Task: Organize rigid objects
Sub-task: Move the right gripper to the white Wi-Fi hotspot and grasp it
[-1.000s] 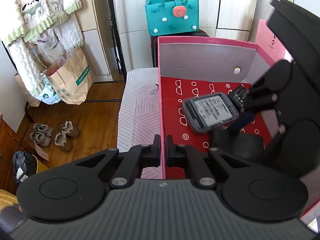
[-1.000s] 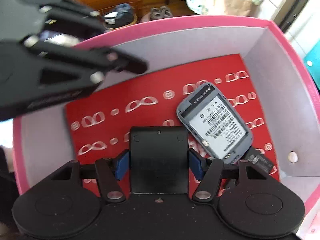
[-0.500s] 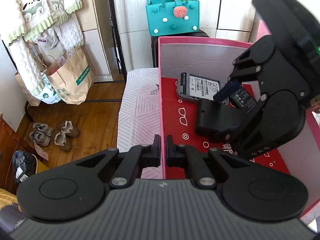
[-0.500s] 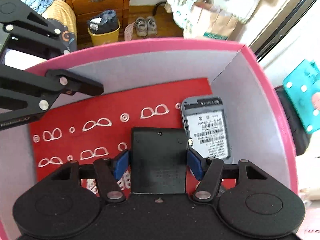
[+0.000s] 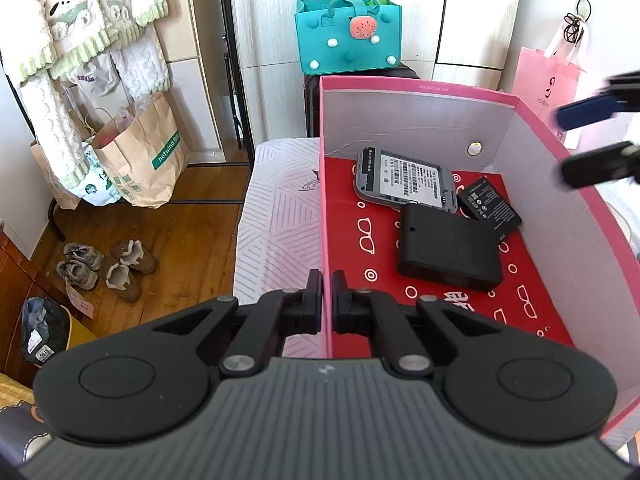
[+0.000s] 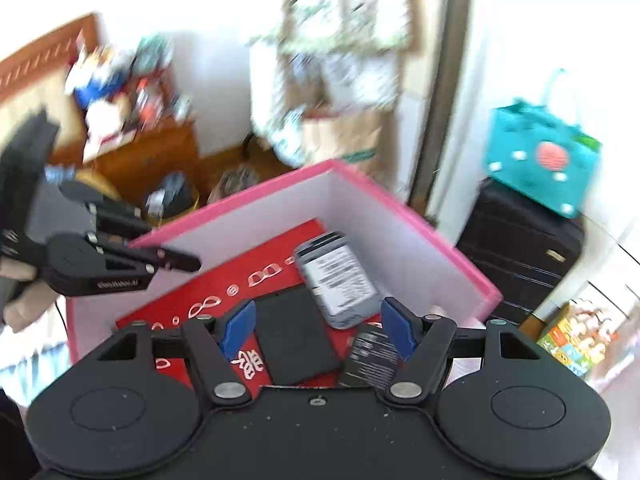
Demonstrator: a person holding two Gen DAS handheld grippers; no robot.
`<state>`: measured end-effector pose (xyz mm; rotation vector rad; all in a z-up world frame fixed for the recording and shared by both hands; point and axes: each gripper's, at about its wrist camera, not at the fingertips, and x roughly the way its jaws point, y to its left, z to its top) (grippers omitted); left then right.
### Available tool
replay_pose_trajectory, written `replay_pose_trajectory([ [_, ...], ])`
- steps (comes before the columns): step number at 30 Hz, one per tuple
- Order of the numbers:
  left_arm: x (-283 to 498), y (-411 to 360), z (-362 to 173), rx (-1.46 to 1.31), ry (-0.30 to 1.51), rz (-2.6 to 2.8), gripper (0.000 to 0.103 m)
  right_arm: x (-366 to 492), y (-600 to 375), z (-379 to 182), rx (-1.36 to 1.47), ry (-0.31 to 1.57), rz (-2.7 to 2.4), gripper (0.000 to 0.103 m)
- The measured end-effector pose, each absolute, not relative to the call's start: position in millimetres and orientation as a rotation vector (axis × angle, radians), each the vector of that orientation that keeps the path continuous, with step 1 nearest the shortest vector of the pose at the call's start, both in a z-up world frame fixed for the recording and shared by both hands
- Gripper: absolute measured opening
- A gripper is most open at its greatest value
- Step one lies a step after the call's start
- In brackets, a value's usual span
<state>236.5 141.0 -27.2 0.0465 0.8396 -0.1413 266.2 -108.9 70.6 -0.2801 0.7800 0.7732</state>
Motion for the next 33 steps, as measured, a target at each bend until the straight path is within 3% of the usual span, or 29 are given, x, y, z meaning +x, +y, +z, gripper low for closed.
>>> replay_pose_trajectory([
  [5,237,141,-28,0.052,0.836,-0.14,0.004,249,-157,76,-0.182,0.747,0.682,0.075],
  [17,236,141,-28,0.056,0.832,-0.139,0.004,185,-259,43,-0.041,0.9,0.474,0.075],
  [33,235,137,-28,0.08,0.832,-0.131,0.004,156,-306,-29,-0.152,0.983,0.155,0.073],
])
